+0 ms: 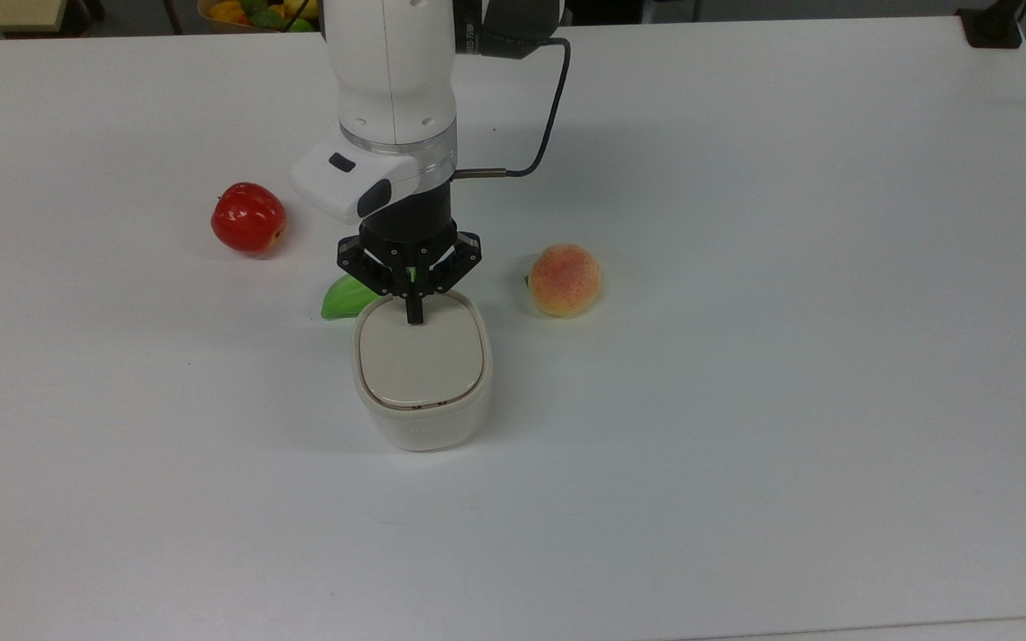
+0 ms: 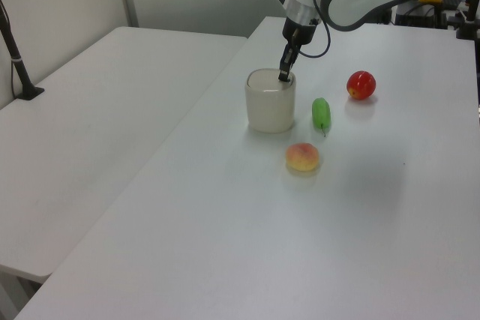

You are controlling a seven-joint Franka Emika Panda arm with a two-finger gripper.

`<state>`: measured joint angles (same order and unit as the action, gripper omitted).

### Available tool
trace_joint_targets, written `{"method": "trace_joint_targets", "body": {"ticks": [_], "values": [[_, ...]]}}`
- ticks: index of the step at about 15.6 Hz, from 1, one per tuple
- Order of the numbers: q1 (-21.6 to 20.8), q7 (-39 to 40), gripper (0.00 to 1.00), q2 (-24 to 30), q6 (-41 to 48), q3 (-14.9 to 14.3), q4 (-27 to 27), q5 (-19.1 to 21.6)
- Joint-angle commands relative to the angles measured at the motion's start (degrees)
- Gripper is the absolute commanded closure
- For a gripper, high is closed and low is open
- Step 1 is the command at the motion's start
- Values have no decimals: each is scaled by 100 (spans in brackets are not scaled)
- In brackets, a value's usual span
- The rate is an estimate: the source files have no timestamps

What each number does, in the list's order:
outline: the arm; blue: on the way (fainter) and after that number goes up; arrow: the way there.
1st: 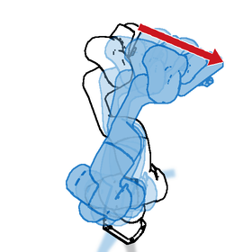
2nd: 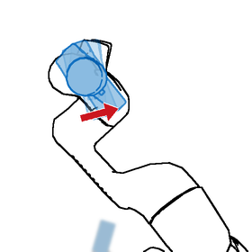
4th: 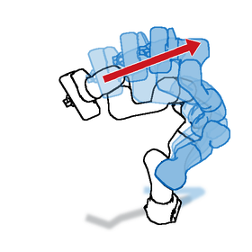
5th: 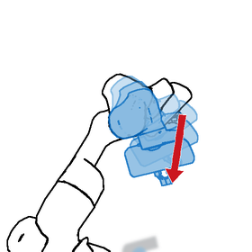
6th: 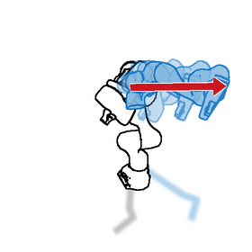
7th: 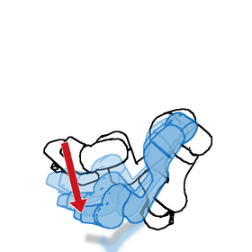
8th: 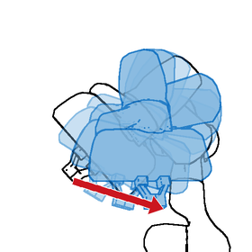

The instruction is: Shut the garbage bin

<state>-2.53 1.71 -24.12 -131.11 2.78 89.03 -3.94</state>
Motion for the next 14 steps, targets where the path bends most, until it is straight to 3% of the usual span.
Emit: {"method": "trace_joint_targets", "body": {"ticks": [1,9,14], "values": [[-72,-30,100,-93,85,-59,71,-107],[-89,-48,100,425,646,-50,-34,-46],[-98,-136,100,1074,2016,-50,-87,-90]]}}
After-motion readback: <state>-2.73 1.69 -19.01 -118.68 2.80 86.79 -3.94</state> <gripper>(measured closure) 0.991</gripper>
